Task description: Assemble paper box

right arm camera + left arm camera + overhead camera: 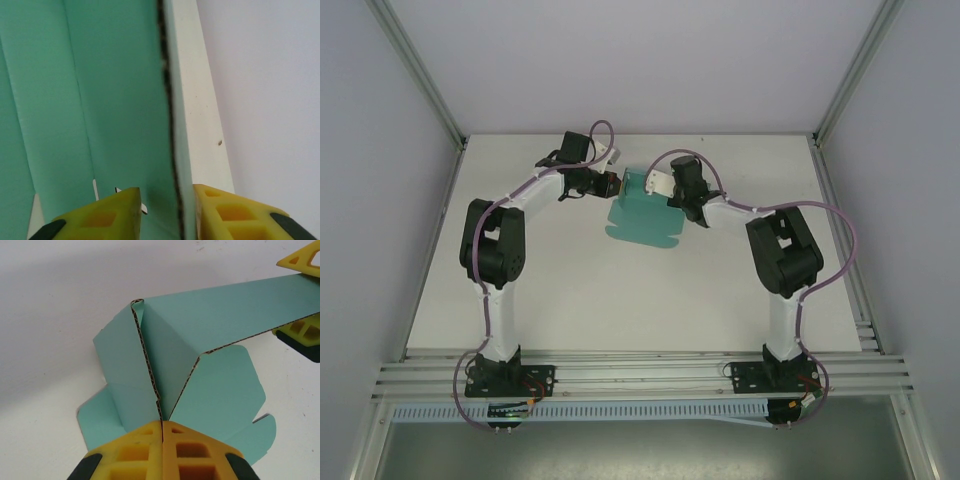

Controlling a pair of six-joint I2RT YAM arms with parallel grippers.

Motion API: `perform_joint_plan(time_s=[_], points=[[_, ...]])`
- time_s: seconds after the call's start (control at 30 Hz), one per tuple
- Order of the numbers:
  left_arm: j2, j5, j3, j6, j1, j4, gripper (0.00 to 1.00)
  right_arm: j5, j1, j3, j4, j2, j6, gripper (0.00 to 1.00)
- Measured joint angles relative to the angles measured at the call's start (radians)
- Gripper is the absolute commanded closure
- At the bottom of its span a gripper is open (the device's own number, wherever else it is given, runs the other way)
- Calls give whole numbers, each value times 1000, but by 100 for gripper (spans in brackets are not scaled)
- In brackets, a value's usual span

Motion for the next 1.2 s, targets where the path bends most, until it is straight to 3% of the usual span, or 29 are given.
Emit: perform_joint_plan(time_s=[0.17,0.37,0.6,0.83,0.97,1.1,1.2], points=[[-23,31,-13,-2,-2,-60,100,1,19,-27,3,-38,-10,63],[-129,29,-140,-11,-3,-113,100,-7,52,-82,-52,-132,-24,61],[-218,5,-245,-5,-3,-138,100,-40,51,-128,-138,-212,-23,64],[-224,-3,-248,10,-5,-142,100,-66,57,-127,-185,-212,-31,79],[-225,-11,-247,10,-8,-143,100,-59,61,-128,-176,-212,-50,99],[-223,-19,-228,8,-8,-156,100,-40,72,-175,-114,-212,-57,100],[-222,-17,-212,1,-8,-161,85,4,92,-232,-7,-216,-66,100]])
